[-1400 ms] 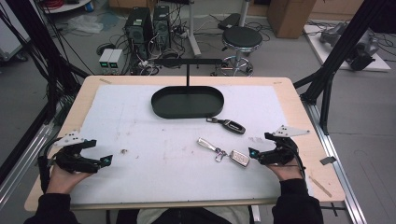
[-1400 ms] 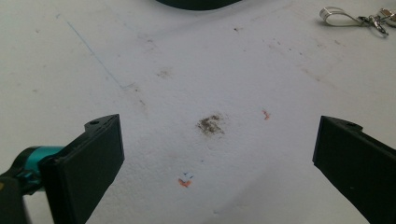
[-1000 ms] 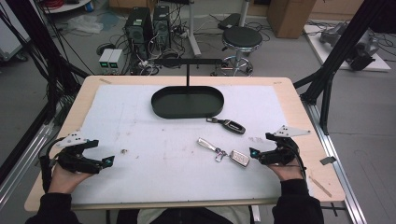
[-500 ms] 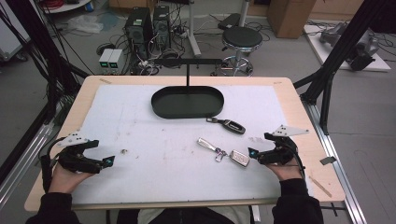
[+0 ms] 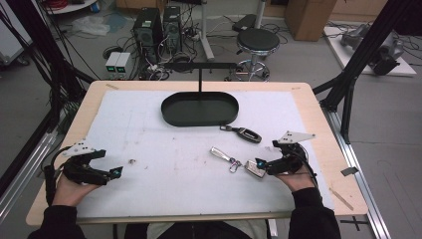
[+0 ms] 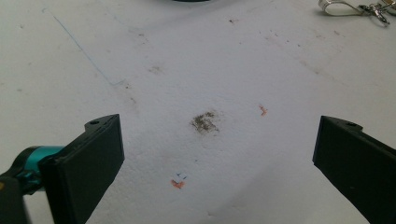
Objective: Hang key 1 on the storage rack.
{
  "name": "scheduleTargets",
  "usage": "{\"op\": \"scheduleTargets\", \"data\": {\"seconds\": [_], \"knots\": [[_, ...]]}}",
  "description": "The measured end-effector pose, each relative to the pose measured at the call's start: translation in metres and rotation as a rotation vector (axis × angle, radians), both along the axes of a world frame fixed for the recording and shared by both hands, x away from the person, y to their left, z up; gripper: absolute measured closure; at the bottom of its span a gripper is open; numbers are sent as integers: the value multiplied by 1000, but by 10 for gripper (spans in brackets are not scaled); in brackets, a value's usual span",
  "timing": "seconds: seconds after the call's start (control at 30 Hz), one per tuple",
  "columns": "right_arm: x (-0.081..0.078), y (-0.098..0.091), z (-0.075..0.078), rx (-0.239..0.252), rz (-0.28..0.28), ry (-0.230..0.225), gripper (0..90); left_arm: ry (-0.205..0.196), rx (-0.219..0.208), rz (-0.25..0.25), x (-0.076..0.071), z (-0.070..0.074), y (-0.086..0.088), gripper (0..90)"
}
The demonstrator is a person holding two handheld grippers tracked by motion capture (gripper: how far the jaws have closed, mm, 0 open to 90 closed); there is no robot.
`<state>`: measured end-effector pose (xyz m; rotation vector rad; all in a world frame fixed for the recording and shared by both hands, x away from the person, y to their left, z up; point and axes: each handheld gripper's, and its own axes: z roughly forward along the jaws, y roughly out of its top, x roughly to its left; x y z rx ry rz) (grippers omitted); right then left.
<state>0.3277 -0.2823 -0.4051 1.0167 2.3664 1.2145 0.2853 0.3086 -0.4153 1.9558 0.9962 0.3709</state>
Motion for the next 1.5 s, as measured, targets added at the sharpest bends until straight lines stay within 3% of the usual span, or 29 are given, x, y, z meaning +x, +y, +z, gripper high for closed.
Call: {"op": "scheduleTargets", "data": {"seconds": [0.23, 0.4, 1.0, 1.5], "knots": [[0, 14, 0, -21, 32, 13, 9, 5, -3, 1, -3, -1, -1, 24], [4, 29, 3, -69, 69, 29, 9, 3, -8, 1, -2, -1, 0, 24], [18, 70, 4, -130, 140, 61, 9, 4, -10, -5, -1, -2, 0, 25], [34, 112, -13, -179, 209, 99, 9, 10, -13, 1, 0, -4, 3, 25]]}}
